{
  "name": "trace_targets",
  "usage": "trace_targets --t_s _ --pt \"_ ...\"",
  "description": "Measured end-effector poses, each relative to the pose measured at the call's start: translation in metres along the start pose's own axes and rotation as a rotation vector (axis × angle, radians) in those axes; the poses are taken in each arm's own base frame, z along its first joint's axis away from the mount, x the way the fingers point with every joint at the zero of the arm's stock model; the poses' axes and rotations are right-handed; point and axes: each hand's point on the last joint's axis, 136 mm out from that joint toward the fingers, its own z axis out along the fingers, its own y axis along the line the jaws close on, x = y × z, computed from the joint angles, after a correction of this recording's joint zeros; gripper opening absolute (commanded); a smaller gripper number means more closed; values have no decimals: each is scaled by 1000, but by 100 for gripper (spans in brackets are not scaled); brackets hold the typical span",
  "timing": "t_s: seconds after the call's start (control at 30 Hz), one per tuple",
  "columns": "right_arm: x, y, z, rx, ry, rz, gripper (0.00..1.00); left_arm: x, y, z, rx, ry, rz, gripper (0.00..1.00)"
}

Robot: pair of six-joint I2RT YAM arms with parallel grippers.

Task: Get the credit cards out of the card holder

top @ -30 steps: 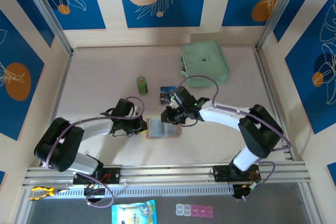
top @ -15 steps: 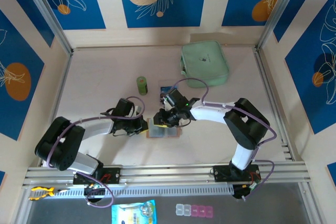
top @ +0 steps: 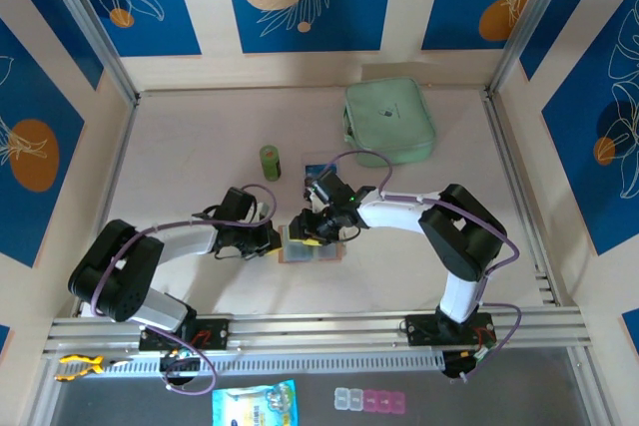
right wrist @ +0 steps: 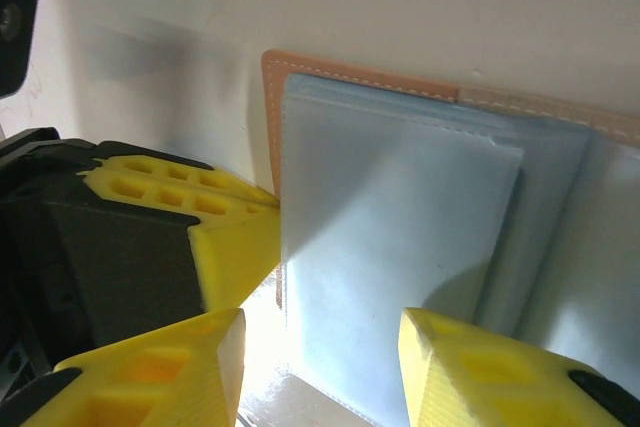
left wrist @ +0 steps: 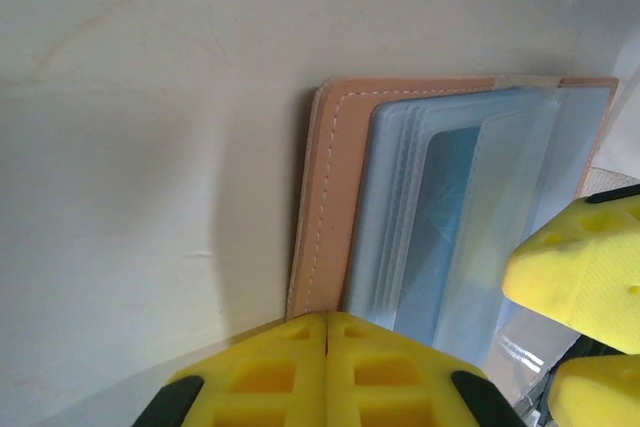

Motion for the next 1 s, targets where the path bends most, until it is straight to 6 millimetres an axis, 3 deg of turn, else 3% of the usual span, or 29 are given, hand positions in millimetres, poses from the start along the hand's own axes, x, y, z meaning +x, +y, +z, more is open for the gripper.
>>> trace_targets --t_s 0.5,0.77,1.0 --pt "-2 -17 -4 74 0 25 42 0 1 0 -19 14 11 6" --pt "-5 2 -14 11 -21 -6 41 0 2 -1 -33 18 11 6" --pt "0 20 1 -66 35 -31 42 0 2 -1 -36 19 9 6"
